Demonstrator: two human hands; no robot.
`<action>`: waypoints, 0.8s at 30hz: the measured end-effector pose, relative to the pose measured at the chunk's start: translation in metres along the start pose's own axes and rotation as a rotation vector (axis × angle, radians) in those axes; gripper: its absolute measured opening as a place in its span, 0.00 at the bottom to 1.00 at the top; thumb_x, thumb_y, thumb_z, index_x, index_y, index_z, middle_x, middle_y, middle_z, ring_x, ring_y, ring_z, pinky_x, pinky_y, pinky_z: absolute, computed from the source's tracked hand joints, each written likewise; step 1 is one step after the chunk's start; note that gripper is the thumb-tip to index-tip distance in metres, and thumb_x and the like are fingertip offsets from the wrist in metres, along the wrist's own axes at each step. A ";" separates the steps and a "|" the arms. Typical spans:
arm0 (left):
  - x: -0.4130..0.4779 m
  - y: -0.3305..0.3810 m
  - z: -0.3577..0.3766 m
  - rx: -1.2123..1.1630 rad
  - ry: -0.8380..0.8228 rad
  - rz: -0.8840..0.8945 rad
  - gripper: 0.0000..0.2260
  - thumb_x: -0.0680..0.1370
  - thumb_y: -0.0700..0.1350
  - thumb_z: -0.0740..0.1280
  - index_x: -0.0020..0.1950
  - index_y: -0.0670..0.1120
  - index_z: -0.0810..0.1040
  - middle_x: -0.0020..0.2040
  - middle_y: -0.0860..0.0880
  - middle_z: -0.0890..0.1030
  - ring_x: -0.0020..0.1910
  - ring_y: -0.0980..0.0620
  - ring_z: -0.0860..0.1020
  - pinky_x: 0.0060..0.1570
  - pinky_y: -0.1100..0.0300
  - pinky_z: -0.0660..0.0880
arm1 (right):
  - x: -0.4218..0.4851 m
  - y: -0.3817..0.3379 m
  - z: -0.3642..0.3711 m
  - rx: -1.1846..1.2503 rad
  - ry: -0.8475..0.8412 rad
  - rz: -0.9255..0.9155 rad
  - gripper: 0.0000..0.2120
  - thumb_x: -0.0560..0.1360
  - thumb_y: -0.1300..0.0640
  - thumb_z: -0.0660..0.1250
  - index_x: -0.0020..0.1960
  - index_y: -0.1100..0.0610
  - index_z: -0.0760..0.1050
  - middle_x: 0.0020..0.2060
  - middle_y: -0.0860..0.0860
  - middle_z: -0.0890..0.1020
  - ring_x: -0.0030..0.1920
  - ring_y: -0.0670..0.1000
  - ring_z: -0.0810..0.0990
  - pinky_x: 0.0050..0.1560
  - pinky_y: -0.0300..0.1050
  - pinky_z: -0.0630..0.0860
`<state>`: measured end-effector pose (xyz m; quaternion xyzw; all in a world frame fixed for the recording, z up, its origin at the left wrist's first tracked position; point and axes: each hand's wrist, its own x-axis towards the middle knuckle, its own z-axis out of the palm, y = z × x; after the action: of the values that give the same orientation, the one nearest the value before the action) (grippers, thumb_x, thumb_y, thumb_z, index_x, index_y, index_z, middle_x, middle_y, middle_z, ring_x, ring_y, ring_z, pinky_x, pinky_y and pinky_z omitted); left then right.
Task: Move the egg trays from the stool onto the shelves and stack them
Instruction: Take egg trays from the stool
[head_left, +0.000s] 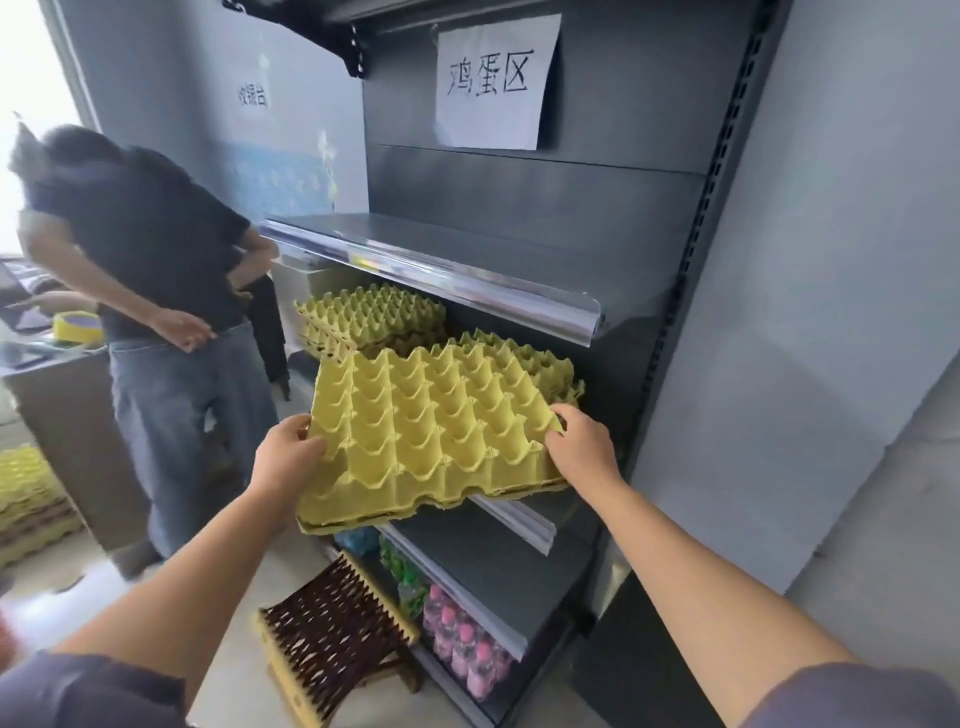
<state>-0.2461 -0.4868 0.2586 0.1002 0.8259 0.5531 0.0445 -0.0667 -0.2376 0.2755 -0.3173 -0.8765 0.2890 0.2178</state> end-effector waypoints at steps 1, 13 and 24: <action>0.007 -0.005 -0.011 -0.009 0.019 -0.013 0.15 0.73 0.34 0.60 0.57 0.44 0.78 0.47 0.44 0.81 0.37 0.49 0.77 0.33 0.59 0.74 | 0.006 -0.012 0.009 -0.004 -0.012 -0.029 0.21 0.77 0.61 0.58 0.70 0.56 0.69 0.61 0.53 0.78 0.59 0.55 0.76 0.52 0.44 0.71; 0.162 -0.037 -0.119 -0.146 0.104 0.067 0.16 0.68 0.32 0.61 0.49 0.44 0.81 0.37 0.46 0.79 0.35 0.49 0.74 0.35 0.62 0.74 | 0.099 -0.172 0.104 -0.034 0.099 -0.223 0.23 0.75 0.63 0.57 0.69 0.56 0.70 0.49 0.52 0.83 0.44 0.51 0.80 0.44 0.49 0.79; 0.285 -0.048 -0.184 -0.266 0.090 0.068 0.20 0.70 0.28 0.59 0.56 0.43 0.79 0.37 0.49 0.78 0.34 0.52 0.74 0.39 0.59 0.72 | 0.161 -0.281 0.168 0.021 0.188 -0.280 0.23 0.74 0.63 0.58 0.69 0.55 0.71 0.60 0.52 0.80 0.59 0.54 0.77 0.56 0.48 0.75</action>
<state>-0.5639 -0.6097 0.2956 0.0961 0.7427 0.6627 0.0014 -0.3957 -0.3675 0.3647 -0.2156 -0.8850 0.2340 0.3400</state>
